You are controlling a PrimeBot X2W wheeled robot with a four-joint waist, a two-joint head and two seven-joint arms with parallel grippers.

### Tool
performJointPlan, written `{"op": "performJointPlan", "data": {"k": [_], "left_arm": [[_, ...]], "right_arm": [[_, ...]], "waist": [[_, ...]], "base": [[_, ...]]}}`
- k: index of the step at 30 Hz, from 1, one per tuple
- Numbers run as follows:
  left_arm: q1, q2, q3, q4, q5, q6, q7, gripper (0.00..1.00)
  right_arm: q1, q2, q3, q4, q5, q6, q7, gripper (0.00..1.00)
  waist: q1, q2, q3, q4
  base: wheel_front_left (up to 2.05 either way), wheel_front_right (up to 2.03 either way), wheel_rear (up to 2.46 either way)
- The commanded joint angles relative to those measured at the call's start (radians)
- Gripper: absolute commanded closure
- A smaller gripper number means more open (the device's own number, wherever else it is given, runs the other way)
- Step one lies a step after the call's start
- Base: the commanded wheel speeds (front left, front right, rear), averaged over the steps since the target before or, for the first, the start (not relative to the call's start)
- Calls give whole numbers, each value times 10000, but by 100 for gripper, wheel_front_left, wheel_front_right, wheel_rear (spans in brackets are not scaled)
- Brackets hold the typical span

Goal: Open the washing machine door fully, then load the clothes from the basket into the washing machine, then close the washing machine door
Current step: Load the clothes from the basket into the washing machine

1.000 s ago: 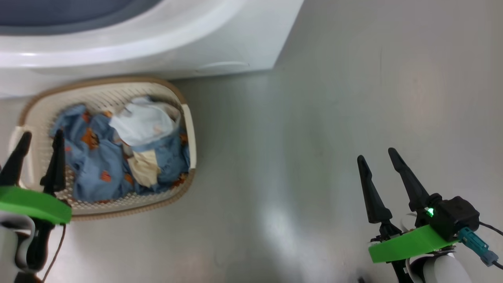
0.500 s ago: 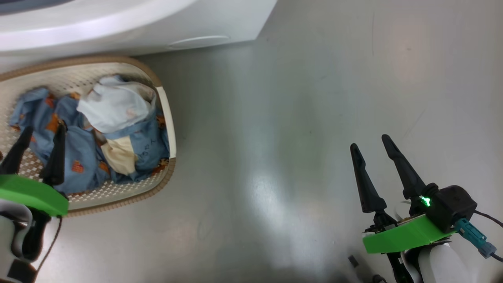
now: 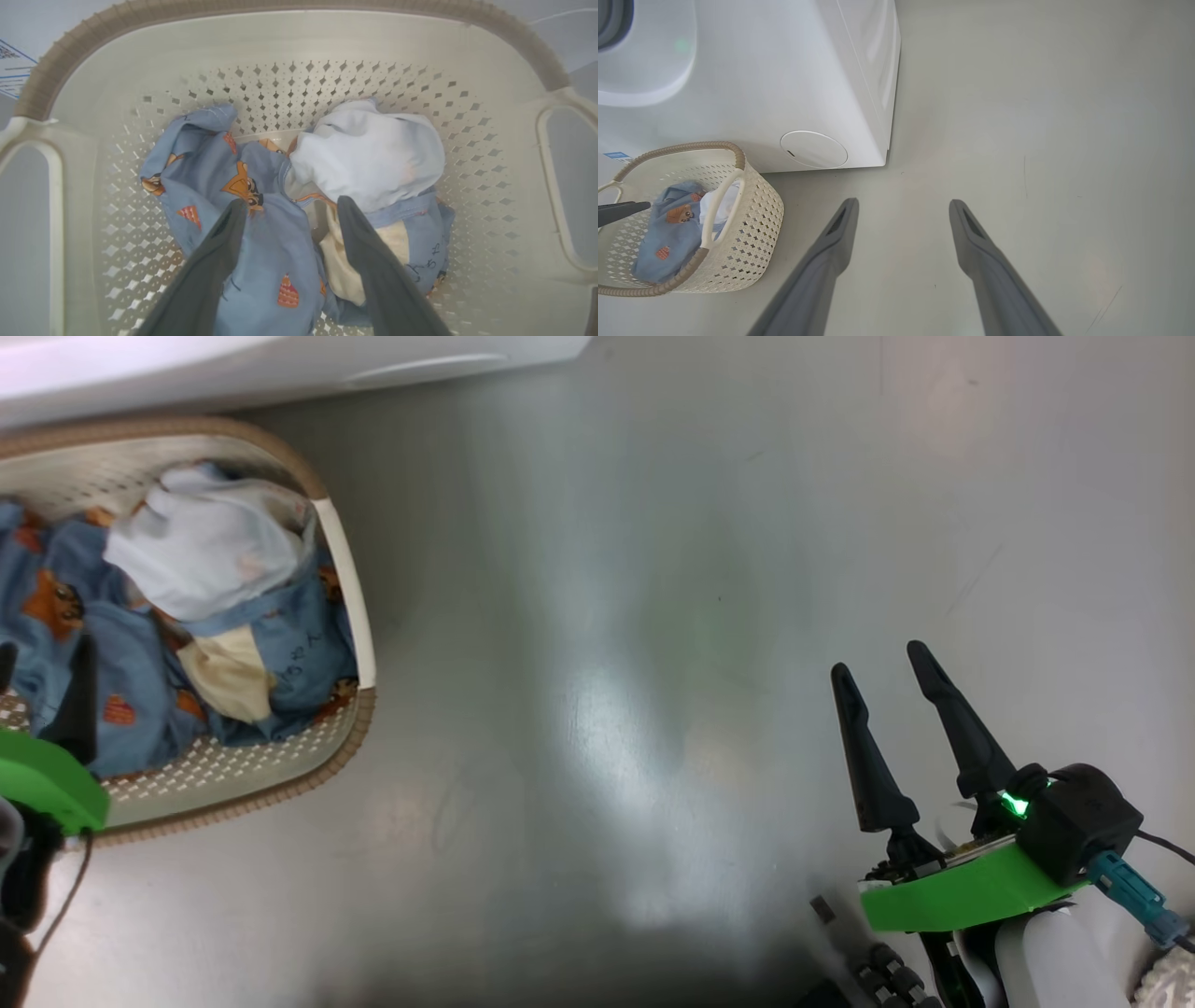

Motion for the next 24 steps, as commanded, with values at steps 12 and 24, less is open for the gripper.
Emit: {"op": "performJointPlan", "data": {"k": [12, 24], "left_arm": [[-1424, 710, -584, 2300, -465, -25, 1043, 0], [-2395, 784, -941, 3309, -783, -25, 2008, 0]], "right_arm": [[129, -27, 368, -362, 205, 16, -57, 0], [35, -27, 524, -482, 284, 16, -57, 0]], "waist": [[-1, 0, 683, -136], [-1, 0, 1168, -305]], "base": [[0, 0, 0], [0, 0, 0]]}}
